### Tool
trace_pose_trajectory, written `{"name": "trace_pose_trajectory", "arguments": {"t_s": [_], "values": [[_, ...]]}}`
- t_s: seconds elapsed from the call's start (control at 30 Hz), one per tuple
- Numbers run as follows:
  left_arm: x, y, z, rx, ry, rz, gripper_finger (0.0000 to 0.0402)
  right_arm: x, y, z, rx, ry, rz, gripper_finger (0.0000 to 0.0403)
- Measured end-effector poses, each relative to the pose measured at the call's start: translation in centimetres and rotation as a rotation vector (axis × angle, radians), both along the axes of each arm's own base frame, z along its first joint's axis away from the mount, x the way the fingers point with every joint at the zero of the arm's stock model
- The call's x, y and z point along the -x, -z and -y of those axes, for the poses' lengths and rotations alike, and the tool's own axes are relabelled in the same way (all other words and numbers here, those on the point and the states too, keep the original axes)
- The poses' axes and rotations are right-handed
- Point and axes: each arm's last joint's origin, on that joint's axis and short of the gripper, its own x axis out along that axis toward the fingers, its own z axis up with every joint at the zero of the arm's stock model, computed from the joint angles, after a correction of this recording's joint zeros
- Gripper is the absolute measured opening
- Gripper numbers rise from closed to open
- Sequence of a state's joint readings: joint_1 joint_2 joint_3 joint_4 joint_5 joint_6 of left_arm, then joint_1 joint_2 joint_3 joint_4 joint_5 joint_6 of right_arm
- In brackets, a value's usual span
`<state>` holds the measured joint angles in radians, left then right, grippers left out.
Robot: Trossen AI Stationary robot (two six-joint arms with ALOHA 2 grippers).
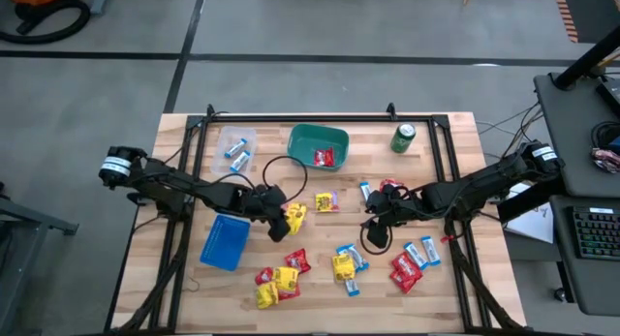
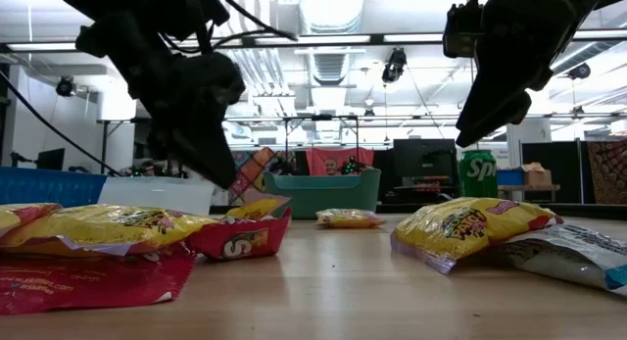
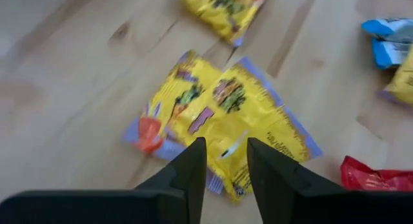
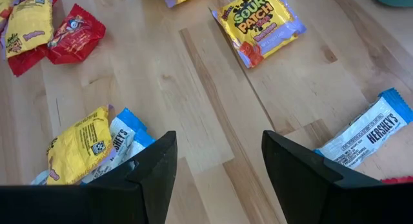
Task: Sort candy
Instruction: Put the yellow candy into the blue basket
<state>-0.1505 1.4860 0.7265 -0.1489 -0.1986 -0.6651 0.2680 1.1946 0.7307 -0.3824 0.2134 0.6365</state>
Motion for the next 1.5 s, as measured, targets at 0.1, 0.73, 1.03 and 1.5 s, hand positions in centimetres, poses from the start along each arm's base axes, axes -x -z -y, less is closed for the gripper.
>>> {"name": "trace_pose_trajectory", "arguments": {"t_s": [0.1,0.73,1.03,1.5], "values": [[-0.1,-0.1,0.3,-0.088,0.118,0.004,0.0110,0.0,0.0,0.0,0.000,0.000,0.000,0.0217],[-1.4,1.5,1.4,-0.311,0.411,0.009,0.0200,0.0,0.0,0.0,0.005,-0.006,-0.001,0.0217],[-2.0,4.4,1.4,-0.307,0.389,-0.070,0.0183,0.0,0.0,0.0,0.005,-0.007,-0.002,0.0217],[-1.9,4.3,1.3,-0.324,0.375,-0.080,0.0008,0.1,0.2,0.1,0.028,0.004,-0.003,0.0217]]}}
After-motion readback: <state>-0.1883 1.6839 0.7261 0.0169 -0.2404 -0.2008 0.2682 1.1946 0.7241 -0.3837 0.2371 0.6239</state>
